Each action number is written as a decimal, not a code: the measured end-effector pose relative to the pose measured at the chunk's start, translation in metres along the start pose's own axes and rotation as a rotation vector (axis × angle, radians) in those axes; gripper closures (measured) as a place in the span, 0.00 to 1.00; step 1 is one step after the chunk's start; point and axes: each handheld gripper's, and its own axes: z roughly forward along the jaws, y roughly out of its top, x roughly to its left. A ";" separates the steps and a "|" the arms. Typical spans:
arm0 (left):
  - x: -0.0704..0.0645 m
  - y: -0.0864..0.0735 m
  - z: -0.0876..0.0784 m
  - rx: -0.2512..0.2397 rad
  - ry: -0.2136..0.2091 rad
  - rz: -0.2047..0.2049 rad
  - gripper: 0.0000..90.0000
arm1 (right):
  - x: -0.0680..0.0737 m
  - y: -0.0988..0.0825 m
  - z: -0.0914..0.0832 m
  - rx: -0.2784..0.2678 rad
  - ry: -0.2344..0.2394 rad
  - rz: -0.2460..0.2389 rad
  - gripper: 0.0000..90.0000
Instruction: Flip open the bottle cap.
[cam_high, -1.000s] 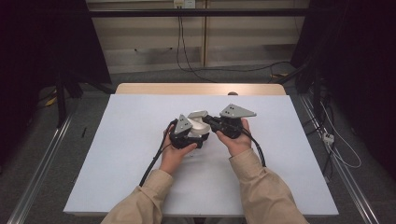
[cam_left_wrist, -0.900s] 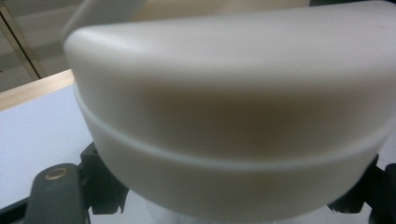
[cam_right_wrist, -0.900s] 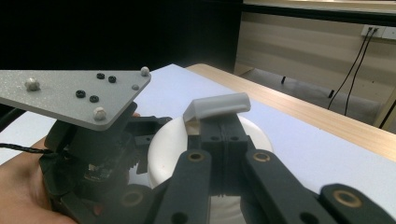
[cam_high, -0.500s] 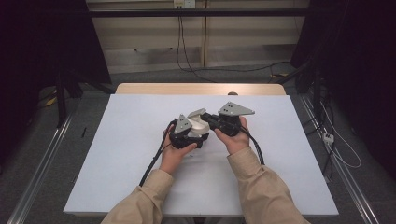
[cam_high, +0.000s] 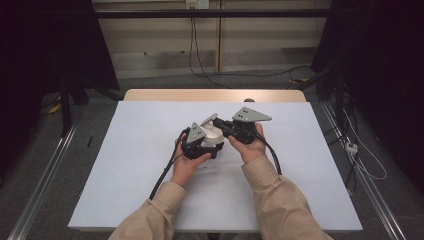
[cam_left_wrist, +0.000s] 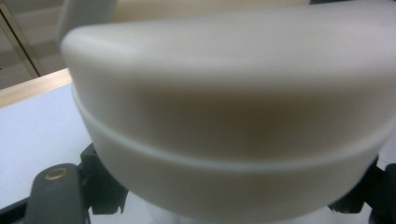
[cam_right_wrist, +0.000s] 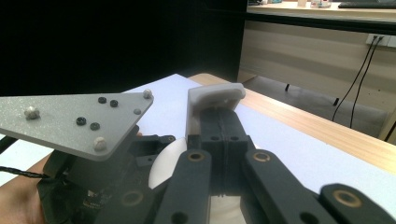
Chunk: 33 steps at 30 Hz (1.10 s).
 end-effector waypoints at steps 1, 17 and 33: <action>0.000 0.000 0.000 0.000 0.000 0.000 0.21 | 0.000 0.000 0.000 0.000 0.001 0.000 1.00; -0.001 0.000 0.000 0.002 0.011 0.010 0.21 | 0.002 0.002 0.010 0.003 0.011 -0.004 1.00; 0.000 0.000 0.000 0.005 0.001 0.009 0.21 | 0.001 0.001 0.018 0.013 0.015 -0.013 1.00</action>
